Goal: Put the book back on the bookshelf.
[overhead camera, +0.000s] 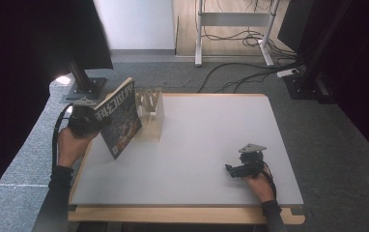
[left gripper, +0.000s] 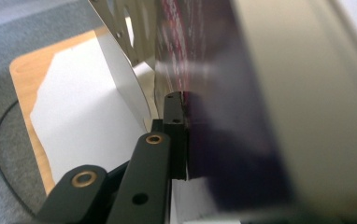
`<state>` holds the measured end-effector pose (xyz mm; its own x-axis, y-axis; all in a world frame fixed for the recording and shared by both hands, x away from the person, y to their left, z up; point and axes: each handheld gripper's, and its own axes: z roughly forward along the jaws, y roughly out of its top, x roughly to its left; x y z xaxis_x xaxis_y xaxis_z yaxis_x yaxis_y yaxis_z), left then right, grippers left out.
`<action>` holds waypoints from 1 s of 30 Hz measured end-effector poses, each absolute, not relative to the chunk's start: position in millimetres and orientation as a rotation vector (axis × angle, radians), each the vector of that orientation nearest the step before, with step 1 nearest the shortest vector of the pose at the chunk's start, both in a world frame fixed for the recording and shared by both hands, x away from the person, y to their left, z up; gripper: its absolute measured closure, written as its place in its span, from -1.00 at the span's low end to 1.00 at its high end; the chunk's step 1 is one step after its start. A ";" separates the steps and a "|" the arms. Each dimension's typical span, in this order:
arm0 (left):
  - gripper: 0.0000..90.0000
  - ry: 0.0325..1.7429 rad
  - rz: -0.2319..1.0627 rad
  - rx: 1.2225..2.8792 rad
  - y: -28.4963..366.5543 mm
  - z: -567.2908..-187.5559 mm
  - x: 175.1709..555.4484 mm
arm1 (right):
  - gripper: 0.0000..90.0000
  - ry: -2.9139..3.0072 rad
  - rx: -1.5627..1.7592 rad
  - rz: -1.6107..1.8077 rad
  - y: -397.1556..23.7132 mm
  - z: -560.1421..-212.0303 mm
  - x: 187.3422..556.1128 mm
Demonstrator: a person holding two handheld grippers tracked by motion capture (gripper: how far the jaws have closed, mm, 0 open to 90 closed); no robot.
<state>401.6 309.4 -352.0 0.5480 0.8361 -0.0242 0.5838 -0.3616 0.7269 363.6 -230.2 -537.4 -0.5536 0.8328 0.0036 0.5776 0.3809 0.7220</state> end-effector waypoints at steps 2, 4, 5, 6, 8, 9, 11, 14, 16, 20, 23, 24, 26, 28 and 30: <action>0.82 1.149 0.473 2.051 309.9 -354.7 405.0 | -1.00 2.285 1.227 0.978 -230.2 -537.4 363.6; 0.82 1.159 0.491 2.026 309.8 -356.6 409.0 | -1.00 2.285 1.227 0.978 -230.2 -537.4 363.5; 0.82 1.161 0.496 2.016 309.0 -357.2 410.9 | -1.00 2.285 1.227 0.978 -230.2 -537.4 363.6; 0.82 1.163 0.512 2.007 307.6 -358.0 413.3 | -1.00 2.285 1.227 0.978 -230.3 -537.4 363.6; 0.82 1.167 0.527 1.996 305.6 -359.2 416.8 | -1.00 2.285 1.228 0.978 -230.2 -537.4 363.6; 0.82 1.171 0.542 1.987 304.3 -360.3 419.3 | -1.00 2.285 1.228 0.978 -230.2 -537.4 363.6; 0.82 1.175 0.551 1.968 302.8 -361.9 422.8 | -1.00 2.284 1.227 0.978 -230.3 -537.4 363.6; 0.82 1.178 0.567 1.941 299.4 -364.5 427.8 | -1.00 2.285 1.227 0.978 -230.3 -537.4 363.6; 0.81 1.188 0.589 1.922 296.8 -366.6 431.1 | -1.00 2.286 1.225 0.978 -230.4 -537.4 363.6; 0.81 1.200 0.621 1.874 295.3 -369.0 435.6 | -1.00 2.285 1.225 0.977 -230.4 -537.4 363.6; 0.78 1.199 0.621 1.873 296.8 -370.2 436.2 | -1.00 2.286 1.224 0.977 -230.4 -537.4 363.5; 0.76 1.203 0.631 1.873 297.7 -370.8 436.2 | -1.00 2.286 1.225 0.977 -230.4 -537.4 363.6; 0.61 1.201 0.633 1.863 299.2 -371.8 436.6 | -1.00 2.284 1.227 0.978 -230.3 -537.4 363.5; 0.38 1.179 0.611 1.850 300.6 -372.1 436.1 | -1.00 2.284 1.225 0.977 -230.3 -537.4 363.4; 0.20 1.172 0.599 1.850 300.4 -371.5 435.1 | -1.00 2.284 1.226 0.978 -230.3 -537.4 363.4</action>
<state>435.1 300.4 -371.5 0.4476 0.8933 -0.0412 0.4893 -0.2061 0.8474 363.4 -230.3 -537.4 -0.5540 0.8325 0.0028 0.5767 0.3814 0.7224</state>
